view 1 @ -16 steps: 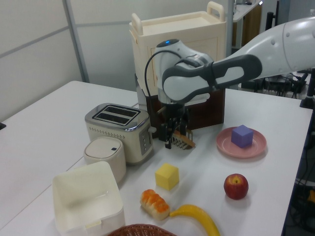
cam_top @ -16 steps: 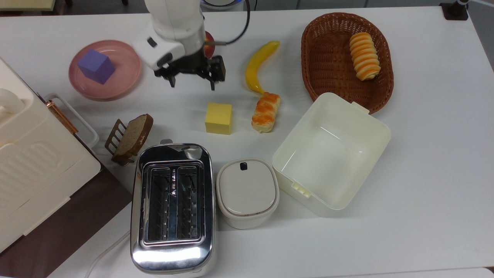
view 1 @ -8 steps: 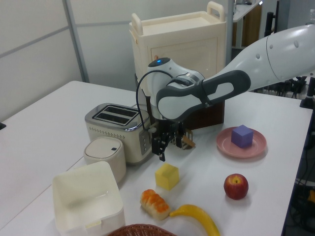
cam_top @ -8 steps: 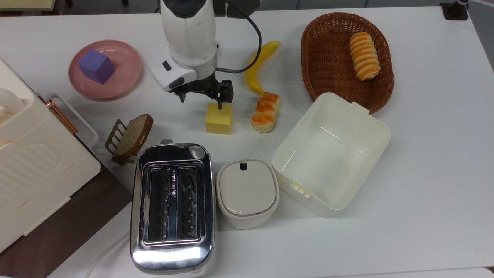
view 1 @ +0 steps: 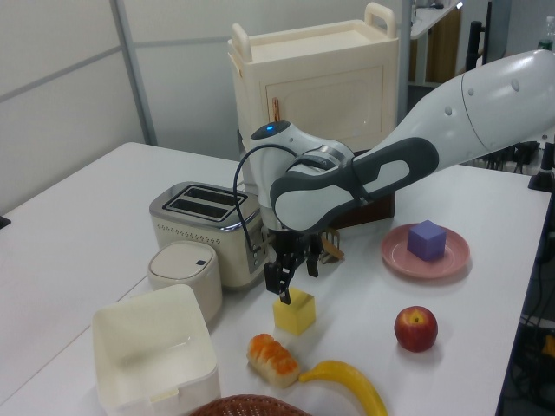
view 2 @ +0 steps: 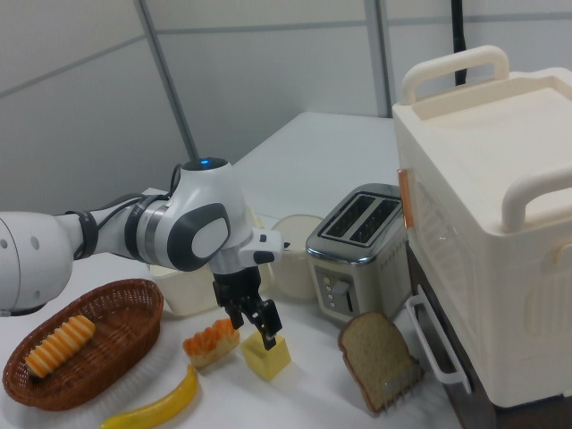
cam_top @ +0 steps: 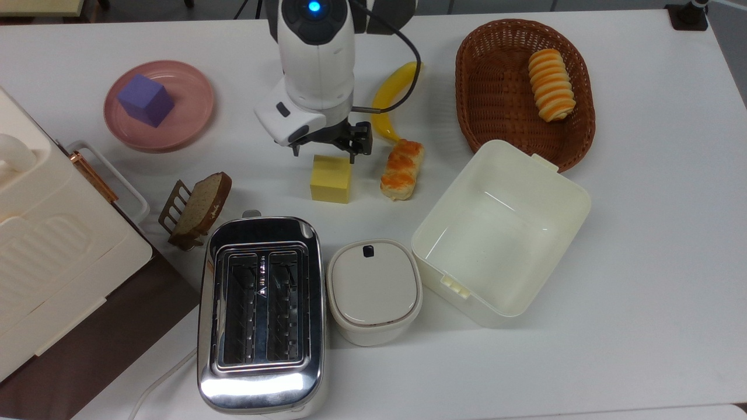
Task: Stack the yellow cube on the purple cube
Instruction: 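Lower the open gripper over the yellow cube, then close the gripper on the yellow cube and lift it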
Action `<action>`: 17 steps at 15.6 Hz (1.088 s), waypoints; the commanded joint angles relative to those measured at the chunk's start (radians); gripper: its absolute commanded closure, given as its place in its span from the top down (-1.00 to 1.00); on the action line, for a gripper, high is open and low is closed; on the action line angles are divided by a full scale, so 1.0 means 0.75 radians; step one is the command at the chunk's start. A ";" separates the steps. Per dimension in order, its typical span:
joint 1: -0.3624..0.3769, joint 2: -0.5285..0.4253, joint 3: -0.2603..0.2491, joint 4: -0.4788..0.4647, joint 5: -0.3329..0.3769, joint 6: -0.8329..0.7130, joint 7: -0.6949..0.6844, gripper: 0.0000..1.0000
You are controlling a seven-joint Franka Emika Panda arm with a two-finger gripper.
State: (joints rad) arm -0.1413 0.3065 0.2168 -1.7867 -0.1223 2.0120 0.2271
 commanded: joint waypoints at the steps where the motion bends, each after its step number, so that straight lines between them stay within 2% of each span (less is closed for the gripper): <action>1: 0.008 0.013 0.020 -0.029 -0.025 0.070 0.041 1.00; 17: 0.008 0.103 0.008 -0.021 -0.148 0.154 0.045 1.00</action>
State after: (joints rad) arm -0.1388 0.3835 0.2307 -1.7874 -0.2060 2.1000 0.2376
